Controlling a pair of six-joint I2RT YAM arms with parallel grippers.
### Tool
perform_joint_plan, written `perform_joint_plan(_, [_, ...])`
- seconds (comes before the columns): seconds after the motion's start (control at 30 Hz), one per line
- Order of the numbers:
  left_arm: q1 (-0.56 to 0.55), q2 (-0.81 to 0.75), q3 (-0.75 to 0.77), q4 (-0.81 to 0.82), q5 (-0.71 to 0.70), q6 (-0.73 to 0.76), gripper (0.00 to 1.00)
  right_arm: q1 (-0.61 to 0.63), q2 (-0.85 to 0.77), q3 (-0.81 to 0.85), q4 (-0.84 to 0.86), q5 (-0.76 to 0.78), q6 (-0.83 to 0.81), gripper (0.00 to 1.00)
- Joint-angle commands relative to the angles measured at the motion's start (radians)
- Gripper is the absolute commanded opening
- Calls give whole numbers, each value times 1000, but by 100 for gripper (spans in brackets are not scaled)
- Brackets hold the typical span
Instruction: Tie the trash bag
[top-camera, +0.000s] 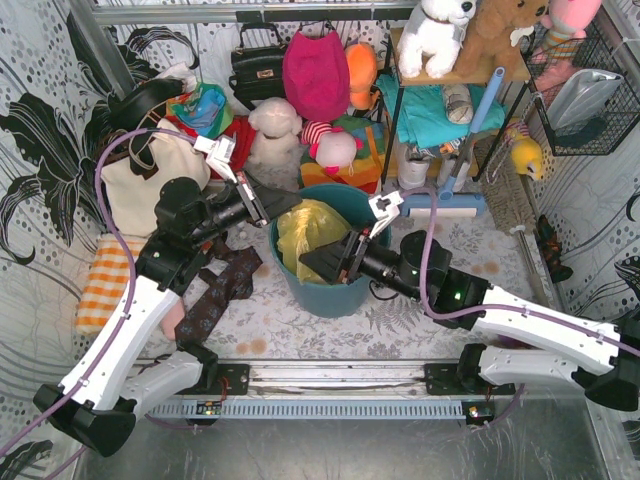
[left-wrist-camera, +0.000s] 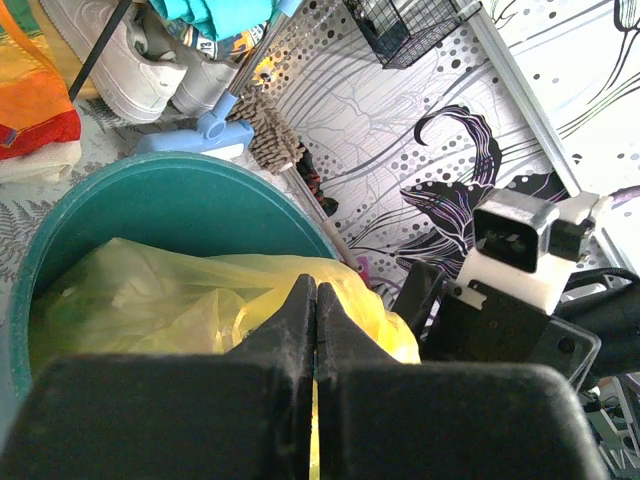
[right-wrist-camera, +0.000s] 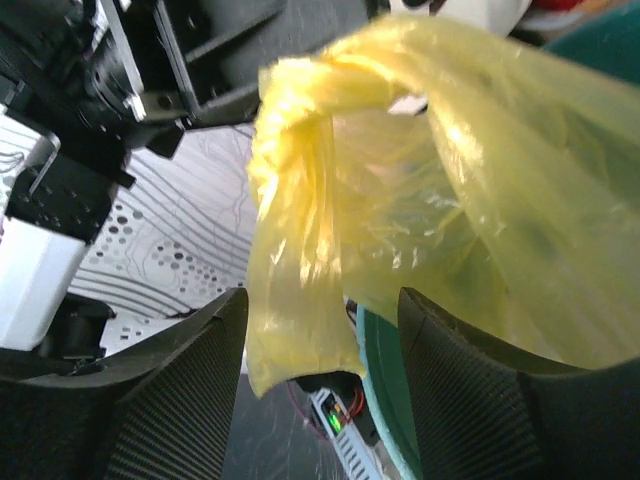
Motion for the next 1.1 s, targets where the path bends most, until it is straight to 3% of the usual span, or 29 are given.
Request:
perform_joint_plan(0.0, [-2, -4, -10, 70, -3, 0, 0, 12, 16, 37, -63, -60, 45, 63])
perform_joint_plan(0.3, [-1, -9, -7, 70, -1, -1, 0, 14, 53, 61, -39, -103, 25, 68])
perform_joint_plan(0.4, [-1, -7, -7, 72, 0, -2, 0, 15, 52, 56, -31, -106, 33, 44])
perform_joint_plan(0.63, [-1, 0, 6, 70, -16, 11, 0, 16, 7, 38, -51, -80, 43, 2])
perform_joint_plan(0.67, [-2, 2, 9, 67, -23, 14, 0, 15, -4, 38, -66, -75, 43, 0])
perform_joint_plan(1.07, [0, 48, 71, 136, -81, 31, 0, 15, -112, 15, -239, -8, 72, 0])
